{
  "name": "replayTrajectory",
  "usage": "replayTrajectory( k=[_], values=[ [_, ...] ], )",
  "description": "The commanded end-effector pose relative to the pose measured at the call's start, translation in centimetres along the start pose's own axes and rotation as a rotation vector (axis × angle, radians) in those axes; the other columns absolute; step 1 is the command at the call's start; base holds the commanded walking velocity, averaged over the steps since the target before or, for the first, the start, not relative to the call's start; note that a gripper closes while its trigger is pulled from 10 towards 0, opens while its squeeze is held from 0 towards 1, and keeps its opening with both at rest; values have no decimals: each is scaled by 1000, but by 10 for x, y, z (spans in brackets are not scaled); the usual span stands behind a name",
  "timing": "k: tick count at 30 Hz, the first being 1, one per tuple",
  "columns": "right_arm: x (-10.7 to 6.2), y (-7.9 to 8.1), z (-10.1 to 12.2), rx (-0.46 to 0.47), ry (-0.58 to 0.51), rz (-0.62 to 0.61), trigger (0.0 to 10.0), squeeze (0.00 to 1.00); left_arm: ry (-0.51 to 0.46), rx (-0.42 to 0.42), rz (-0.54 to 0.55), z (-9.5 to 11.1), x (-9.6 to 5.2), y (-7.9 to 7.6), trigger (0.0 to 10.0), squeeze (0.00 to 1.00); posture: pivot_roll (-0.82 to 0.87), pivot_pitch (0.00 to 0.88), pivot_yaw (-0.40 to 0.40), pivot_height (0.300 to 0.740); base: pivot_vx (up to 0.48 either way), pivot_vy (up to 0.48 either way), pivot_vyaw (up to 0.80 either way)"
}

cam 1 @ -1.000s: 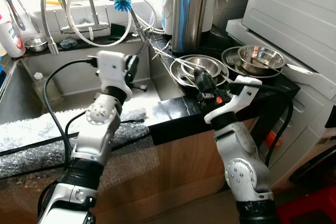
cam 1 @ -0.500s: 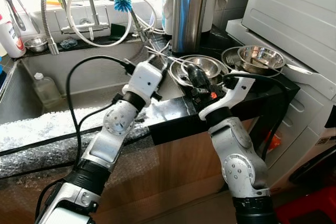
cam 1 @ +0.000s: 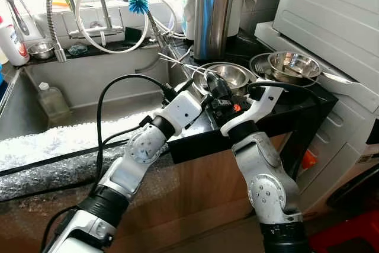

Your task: Kitchen organization

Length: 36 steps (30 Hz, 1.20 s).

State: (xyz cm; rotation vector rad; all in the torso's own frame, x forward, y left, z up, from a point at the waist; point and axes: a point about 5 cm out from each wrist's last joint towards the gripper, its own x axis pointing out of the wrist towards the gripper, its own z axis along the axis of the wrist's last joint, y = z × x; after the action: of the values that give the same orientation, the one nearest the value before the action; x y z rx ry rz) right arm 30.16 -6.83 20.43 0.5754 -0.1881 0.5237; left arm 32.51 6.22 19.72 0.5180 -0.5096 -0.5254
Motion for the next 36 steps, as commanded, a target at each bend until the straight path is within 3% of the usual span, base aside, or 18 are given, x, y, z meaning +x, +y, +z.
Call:
replayTrajectory(
  k=[1,15,20,36],
  values=[
    [2,10,6,1,-22,32,10000,0,46,50,59,-5,4,7,10000,0,-115,0,15,740,0,0,0],
    [2,10,7,6,-31,23,10000,0,169,124,125,-21,3,17,10000,0,-117,0,13,740,0,0,0],
    [2,13,5,25,-21,29,10000,0,200,130,260,-22,4,31,10000,0,-119,0,11,740,0,0,0],
    [2,25,-3,91,30,95,10000,0,93,57,238,-7,11,22,10000,0,-117,0,11,740,0,0,0]
  ],
)
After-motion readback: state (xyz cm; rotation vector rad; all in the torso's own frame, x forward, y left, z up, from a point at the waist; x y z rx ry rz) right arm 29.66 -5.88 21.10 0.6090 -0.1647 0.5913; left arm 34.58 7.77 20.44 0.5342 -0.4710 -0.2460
